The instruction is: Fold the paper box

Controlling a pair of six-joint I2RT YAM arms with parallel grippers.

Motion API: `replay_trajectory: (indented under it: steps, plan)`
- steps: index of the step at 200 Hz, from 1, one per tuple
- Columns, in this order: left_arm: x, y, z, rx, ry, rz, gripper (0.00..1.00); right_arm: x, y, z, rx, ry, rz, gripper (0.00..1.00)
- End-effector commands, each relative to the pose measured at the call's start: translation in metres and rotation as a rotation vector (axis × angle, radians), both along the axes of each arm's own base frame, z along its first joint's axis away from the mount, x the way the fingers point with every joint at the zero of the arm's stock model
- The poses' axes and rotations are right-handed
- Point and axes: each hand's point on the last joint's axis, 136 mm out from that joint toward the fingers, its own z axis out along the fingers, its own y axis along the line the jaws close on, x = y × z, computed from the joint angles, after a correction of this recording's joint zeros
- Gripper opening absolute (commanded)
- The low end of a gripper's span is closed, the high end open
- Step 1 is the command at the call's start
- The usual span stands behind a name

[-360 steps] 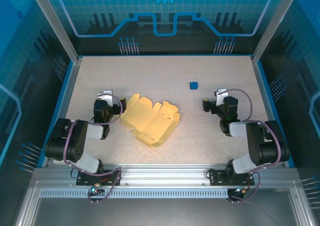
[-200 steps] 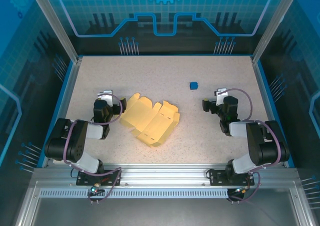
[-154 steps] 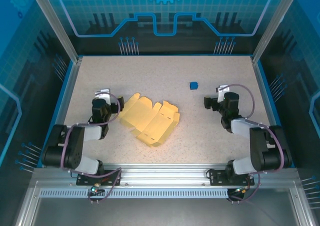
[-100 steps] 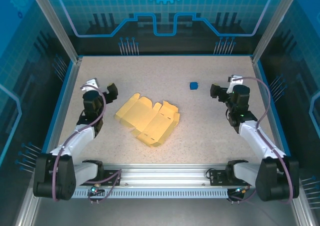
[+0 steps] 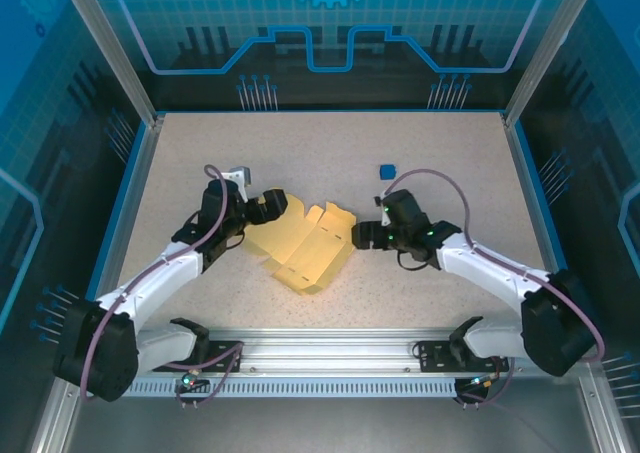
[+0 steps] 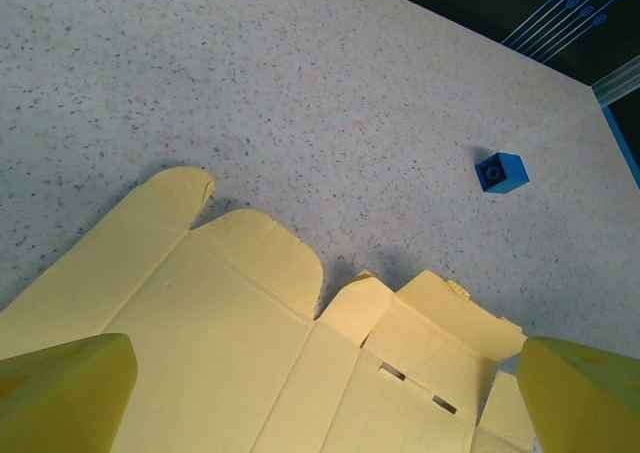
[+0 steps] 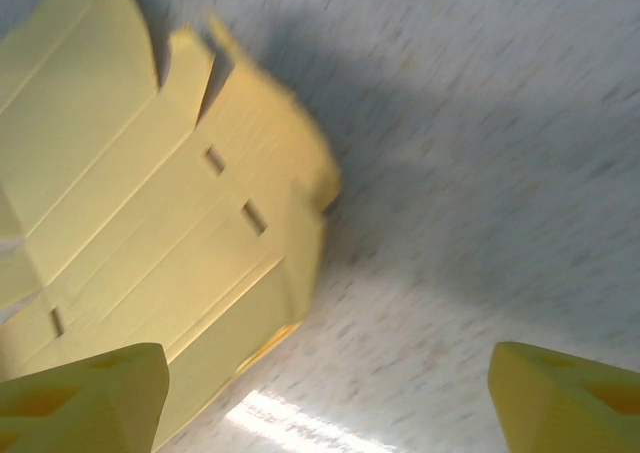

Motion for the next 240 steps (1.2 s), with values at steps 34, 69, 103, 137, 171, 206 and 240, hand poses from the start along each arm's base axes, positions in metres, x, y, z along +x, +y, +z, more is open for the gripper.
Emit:
replay_trajectory:
  steps: [34,69,103,137,171,206,240]
  plan:
    - [0.002,-0.001,0.011,0.019,0.000,0.004,0.99,-0.022,0.042,-0.033,0.092,0.157,-0.097,0.71]
    - [-0.003,0.001,0.007,0.011,0.006,0.013,0.99,-0.019,0.046,-0.045,0.118,0.164,-0.169,0.58]
    - [-0.005,0.005,0.008,0.027,0.008,0.026,0.99,-0.015,0.051,-0.049,0.139,0.156,-0.198,0.50]
    - [-0.006,0.008,0.008,0.037,0.010,0.036,0.99,-0.013,0.054,-0.054,0.152,0.164,-0.229,0.43]
    - [-0.008,0.010,0.011,0.041,0.004,0.043,0.99,-0.013,0.051,-0.058,0.151,0.156,-0.276,0.37]
    - [-0.008,0.011,0.011,0.047,0.005,0.051,0.99,-0.010,0.051,-0.059,0.154,0.143,-0.296,0.33]
    - [-0.009,0.013,0.014,0.049,0.005,0.055,0.99,-0.006,0.047,-0.056,0.159,0.102,-0.318,0.23]
